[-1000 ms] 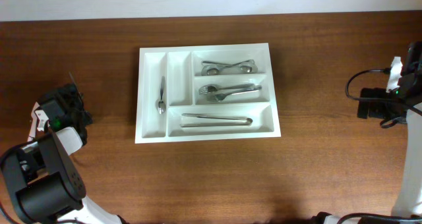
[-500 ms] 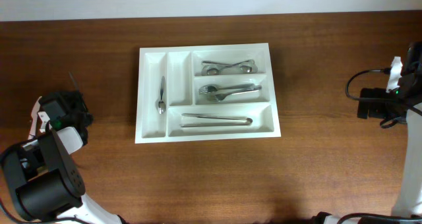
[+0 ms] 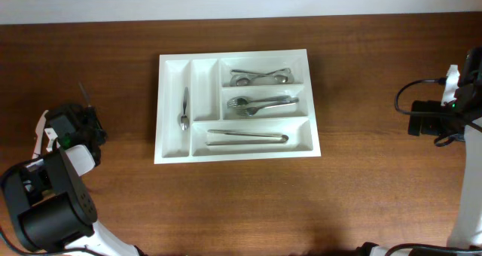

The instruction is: Pack container

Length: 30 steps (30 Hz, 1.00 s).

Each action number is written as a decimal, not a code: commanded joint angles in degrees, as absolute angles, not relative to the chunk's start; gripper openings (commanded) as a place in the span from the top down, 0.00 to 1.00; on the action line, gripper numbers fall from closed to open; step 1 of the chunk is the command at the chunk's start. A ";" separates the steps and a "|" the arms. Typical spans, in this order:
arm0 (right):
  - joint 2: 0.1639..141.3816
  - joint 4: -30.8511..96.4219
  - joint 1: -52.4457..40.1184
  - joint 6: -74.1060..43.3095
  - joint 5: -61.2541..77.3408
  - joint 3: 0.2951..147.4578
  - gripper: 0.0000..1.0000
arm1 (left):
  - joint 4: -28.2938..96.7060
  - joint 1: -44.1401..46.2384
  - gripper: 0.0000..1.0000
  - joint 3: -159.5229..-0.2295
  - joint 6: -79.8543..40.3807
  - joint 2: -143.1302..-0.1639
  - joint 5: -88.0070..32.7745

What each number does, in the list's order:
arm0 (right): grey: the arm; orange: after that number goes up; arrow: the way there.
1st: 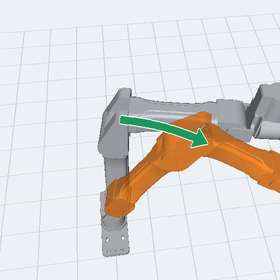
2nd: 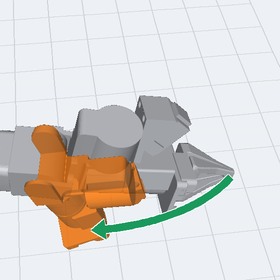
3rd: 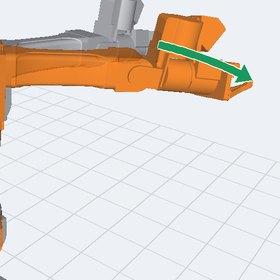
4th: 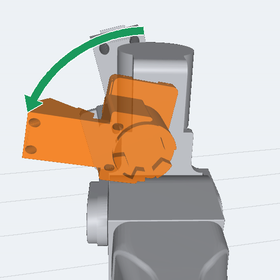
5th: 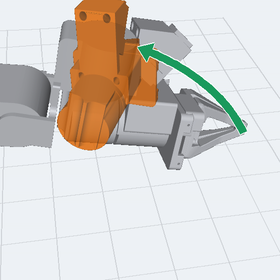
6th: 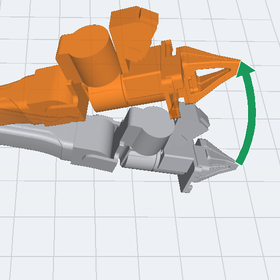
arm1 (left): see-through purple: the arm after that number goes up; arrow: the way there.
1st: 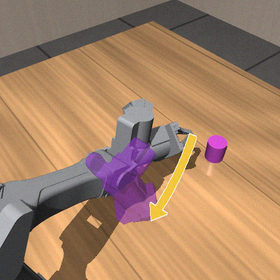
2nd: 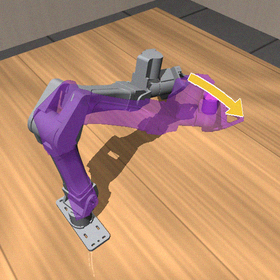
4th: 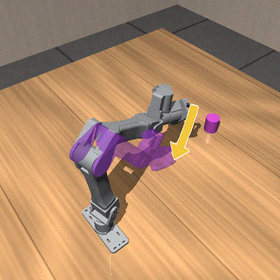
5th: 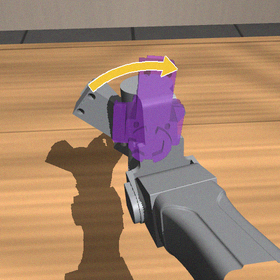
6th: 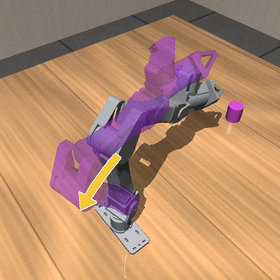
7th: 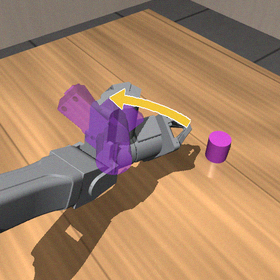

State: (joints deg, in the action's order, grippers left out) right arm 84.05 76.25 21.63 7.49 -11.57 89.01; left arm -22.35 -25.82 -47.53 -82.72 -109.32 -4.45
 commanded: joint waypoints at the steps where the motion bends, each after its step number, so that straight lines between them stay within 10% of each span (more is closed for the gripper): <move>1: 82.98 76.23 21.89 6.98 -12.49 89.03 0.01 | -22.33 -25.50 0.60 -46.85 -82.65 -110.67 -4.93; 18: 82.98 76.23 21.89 6.98 -12.49 89.03 0.01 | -22.33 -25.50 0.98 -46.85 -82.67 -110.67 -5.23; 30: 82.98 76.23 21.89 7.01 -12.49 89.03 0.01 | -25.23 -25.50 0.98 -46.89 -82.00 -110.67 -7.14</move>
